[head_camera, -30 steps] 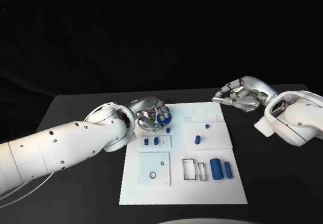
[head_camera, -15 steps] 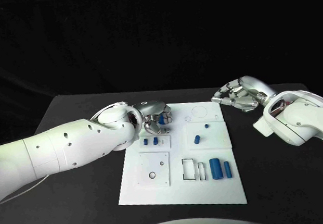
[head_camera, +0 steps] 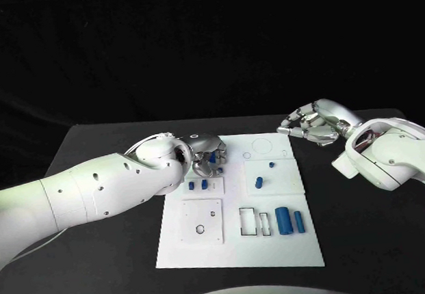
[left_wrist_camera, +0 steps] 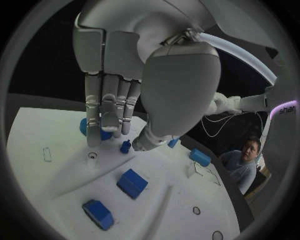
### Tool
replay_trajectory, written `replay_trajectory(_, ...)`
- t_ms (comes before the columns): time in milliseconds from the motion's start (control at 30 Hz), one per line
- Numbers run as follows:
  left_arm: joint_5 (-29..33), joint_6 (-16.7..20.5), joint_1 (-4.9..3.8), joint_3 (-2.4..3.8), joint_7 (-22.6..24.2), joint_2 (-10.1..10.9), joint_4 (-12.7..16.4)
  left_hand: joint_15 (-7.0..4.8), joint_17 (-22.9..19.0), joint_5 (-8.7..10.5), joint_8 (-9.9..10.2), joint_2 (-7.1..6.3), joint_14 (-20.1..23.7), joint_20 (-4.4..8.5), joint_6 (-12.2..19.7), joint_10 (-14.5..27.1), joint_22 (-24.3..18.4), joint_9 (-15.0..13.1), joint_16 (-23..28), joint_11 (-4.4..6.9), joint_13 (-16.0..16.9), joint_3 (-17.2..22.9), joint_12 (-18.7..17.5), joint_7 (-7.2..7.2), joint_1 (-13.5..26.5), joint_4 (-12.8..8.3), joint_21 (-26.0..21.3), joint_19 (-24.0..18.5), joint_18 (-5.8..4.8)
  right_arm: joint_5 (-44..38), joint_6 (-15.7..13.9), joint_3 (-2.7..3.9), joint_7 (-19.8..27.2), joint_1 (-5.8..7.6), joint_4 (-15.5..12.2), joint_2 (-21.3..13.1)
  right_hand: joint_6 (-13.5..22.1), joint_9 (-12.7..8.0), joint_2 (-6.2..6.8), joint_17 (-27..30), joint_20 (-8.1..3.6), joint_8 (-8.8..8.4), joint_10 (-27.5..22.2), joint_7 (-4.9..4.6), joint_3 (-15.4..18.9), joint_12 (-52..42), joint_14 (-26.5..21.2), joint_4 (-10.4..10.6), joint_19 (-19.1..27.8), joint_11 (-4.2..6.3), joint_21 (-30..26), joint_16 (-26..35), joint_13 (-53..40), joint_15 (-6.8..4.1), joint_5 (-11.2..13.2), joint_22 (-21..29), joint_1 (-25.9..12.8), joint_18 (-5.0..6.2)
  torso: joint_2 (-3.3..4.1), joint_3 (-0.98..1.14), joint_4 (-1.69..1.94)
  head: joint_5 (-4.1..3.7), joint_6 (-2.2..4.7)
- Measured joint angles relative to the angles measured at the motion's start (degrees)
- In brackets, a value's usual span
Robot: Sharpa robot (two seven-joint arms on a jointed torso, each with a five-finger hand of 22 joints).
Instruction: Assemble the parts on the task board
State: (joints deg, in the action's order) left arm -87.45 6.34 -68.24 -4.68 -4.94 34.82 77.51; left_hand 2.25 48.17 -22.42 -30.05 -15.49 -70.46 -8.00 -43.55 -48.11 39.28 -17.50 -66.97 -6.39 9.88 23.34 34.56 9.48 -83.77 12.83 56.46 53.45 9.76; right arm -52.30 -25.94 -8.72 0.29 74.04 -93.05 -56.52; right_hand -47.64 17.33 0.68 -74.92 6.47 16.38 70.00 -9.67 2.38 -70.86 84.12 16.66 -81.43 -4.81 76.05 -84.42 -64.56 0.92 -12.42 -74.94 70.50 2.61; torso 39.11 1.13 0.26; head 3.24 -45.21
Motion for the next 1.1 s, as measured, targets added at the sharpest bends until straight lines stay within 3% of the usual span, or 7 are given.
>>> replay_trajectory(367,-0.68,-1.94,0.02,-0.05,-0.50,-1.04,-1.16,-0.29,2.07,0.00,0.58,0.41,-1.31,0.25,-1.26,-1.71,1.49,1.07,-3.27,0.36,-0.83,1.04,0.00,-0.18,-0.87,-0.12,1.66,0.30,0.00,0.00,0.00,0.00,0.02,0.00,0.04,0.18,0.00,0.01,0.00,0.00,0.00,0.00,0.00,0.00,0.00,0.23,0.00,0.00,0.00,0.00,-0.23,0.00,0.08,0.00,0.00,0.01,0.00,0.00,-0.01,0.00,-0.03,0.04,-0.14)
replay_trajectory(567,-0.79,-2.45,0.02,-0.06,-0.59,-1.32,-1.54,-0.44,2.98,0.00,0.90,1.13,-2.26,0.37,-2.36,-2.91,3.70,1.53,-4.82,0.66,-1.31,1.97,0.00,-0.36,-1.59,-0.41,3.68,1.61,0.01,0.01,0.00,0.00,0.02,-0.01,0.05,0.20,0.00,0.01,0.00,0.01,0.00,0.00,0.00,0.00,0.00,0.23,0.00,0.00,0.00,0.00,-0.23,0.00,0.08,0.00,0.00,0.01,0.00,0.00,-0.01,0.01,-0.02,-0.07,-0.19)
replay_trajectory(1100,-0.84,-3.24,-0.05,0.01,-0.39,-2.21,-2.49,-1.22,6.91,0.00,1.57,1.22,-5.30,0.92,-4.50,-5.57,9.81,2.50,-8.65,1.28,-2.20,2.92,-0.68,-0.87,-2.13,-1.37,8.56,5.23,0.01,0.02,0.01,0.00,0.02,-0.01,0.02,0.22,0.00,0.01,0.00,0.01,0.00,0.00,0.00,0.00,-0.01,0.23,0.00,0.00,0.00,0.00,-0.23,0.00,0.08,0.00,0.00,0.02,0.00,0.00,-0.02,0.00,0.01,-0.21,-0.48)
